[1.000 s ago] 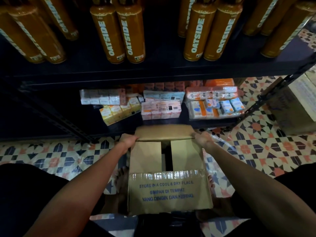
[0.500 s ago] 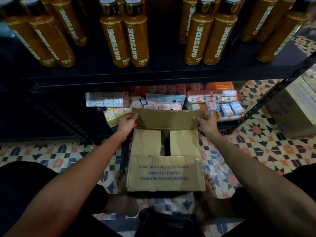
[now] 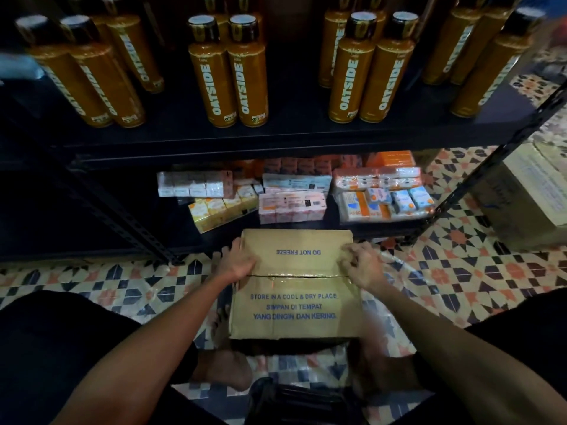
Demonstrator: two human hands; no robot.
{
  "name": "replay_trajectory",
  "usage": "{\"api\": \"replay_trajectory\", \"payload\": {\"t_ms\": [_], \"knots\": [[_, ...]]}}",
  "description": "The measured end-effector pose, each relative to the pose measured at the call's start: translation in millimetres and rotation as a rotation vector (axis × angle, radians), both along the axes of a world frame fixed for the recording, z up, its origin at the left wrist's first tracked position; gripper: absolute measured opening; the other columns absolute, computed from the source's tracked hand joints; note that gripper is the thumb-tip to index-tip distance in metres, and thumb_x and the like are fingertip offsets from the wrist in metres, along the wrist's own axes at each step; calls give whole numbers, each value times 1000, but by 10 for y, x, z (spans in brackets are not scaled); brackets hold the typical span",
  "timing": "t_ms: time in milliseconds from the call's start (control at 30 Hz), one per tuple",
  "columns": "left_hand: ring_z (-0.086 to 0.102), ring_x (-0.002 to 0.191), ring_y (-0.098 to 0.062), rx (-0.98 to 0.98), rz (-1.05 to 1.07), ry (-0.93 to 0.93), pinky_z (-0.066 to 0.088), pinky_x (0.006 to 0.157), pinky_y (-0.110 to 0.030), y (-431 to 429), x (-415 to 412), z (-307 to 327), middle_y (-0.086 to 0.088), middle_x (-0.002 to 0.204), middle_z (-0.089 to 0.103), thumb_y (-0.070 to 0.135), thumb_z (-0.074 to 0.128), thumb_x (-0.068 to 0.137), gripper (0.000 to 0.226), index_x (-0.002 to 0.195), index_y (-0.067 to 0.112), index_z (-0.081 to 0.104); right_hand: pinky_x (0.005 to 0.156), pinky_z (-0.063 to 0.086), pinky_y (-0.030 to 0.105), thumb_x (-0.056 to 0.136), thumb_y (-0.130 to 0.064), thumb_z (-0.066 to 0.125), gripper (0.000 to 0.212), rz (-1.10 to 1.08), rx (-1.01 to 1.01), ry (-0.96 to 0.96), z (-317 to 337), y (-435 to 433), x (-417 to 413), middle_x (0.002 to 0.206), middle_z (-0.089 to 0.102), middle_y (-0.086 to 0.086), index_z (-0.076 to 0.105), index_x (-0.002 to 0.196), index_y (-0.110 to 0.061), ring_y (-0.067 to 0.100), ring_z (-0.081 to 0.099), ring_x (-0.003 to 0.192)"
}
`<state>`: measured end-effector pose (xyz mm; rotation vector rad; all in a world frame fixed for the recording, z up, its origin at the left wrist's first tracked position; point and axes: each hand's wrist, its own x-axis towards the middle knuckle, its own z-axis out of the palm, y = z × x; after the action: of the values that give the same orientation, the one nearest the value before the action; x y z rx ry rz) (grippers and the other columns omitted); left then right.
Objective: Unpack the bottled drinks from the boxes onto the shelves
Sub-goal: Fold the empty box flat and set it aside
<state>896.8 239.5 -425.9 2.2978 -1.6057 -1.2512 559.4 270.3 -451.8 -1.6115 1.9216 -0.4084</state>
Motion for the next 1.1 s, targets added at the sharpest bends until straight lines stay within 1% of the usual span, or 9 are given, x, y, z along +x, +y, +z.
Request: {"api": "replay_trajectory", "payload": {"t_ms": [133, 233, 333, 400, 500, 600, 767, 967, 1100], "knots": [[47, 129, -37, 185, 250, 146, 42, 107, -42, 114, -140, -78, -18, 151, 39, 49, 52, 97, 78, 154, 7, 20, 114, 39, 46, 91, -31, 70, 72, -291, 115, -182, 10, 89, 233, 149, 40, 11, 33, 152, -23, 31, 44, 134], [52, 122, -37, 183, 428, 254, 46, 94, -37, 127, -183, -175, -17, 143, 48, 55, 56, 93, 79, 149, 5, 30, 107, 45, 46, 99, -34, 59, 63, -481, 265, -241, 93, 123, 445, 136, 57, 16, 31, 151, -13, 35, 57, 122], [59, 110, -39, 159, 640, 329, 50, 89, -42, 207, -261, -232, -17, 134, 57, 80, 66, 68, 103, 141, 11, 40, 110, 41, 53, 99, -47, 51, 67, -503, 346, -195, 143, 117, 551, 127, 62, 15, 27, 153, -15, 38, 57, 122], [58, 111, -41, 114, 698, 280, 50, 91, -47, 227, -269, -207, -19, 134, 55, 70, 64, 79, 91, 143, 11, 36, 113, 37, 57, 95, -51, 51, 74, -510, 372, -205, 118, 74, 538, 132, 60, 15, 22, 155, -20, 39, 55, 125], [50, 125, -42, 127, 659, 211, 44, 101, -47, 337, -321, 45, -20, 145, 46, 58, 54, 93, 80, 152, 11, 28, 114, 36, 53, 97, -42, 53, 65, -512, 353, -257, 294, 117, 591, 136, 56, 14, 29, 151, -16, 37, 54, 126], [54, 120, -40, 58, 632, 186, 46, 98, -44, 369, -328, 213, -19, 139, 51, 54, 55, 91, 71, 145, 11, 36, 103, 43, 44, 97, -30, 55, 53, -543, 311, -347, 475, 160, 623, 128, 55, 12, 38, 144, -11, 31, 54, 110], [60, 106, -38, 16, 658, 133, 50, 91, -45, 324, -252, 232, -16, 122, 61, 79, 52, 63, 93, 128, 12, 55, 89, 42, 32, 96, -31, 60, 52, -579, 260, -323, 756, 218, 610, 135, 55, 15, 44, 139, -5, 35, 55, 121], [62, 90, -39, 61, 672, 122, 54, 80, -51, -89, -143, -205, -15, 103, 65, 95, 41, 35, 113, 108, 12, 66, 89, 52, 39, 89, -40, 68, 57, -626, 273, -293, 951, 139, 555, 126, 63, 18, 58, 128, 0, 34, 62, 109], [66, 88, -39, 70, 698, 277, 57, 82, -51, -25, -280, 185, -17, 108, 66, 87, 50, 56, 103, 126, 10, 55, 80, 45, 35, 90, -30, 62, 53, -631, 312, -275, 989, 37, 523, 126, 61, 18, 56, 130, 5, 29, 54, 96]]}}
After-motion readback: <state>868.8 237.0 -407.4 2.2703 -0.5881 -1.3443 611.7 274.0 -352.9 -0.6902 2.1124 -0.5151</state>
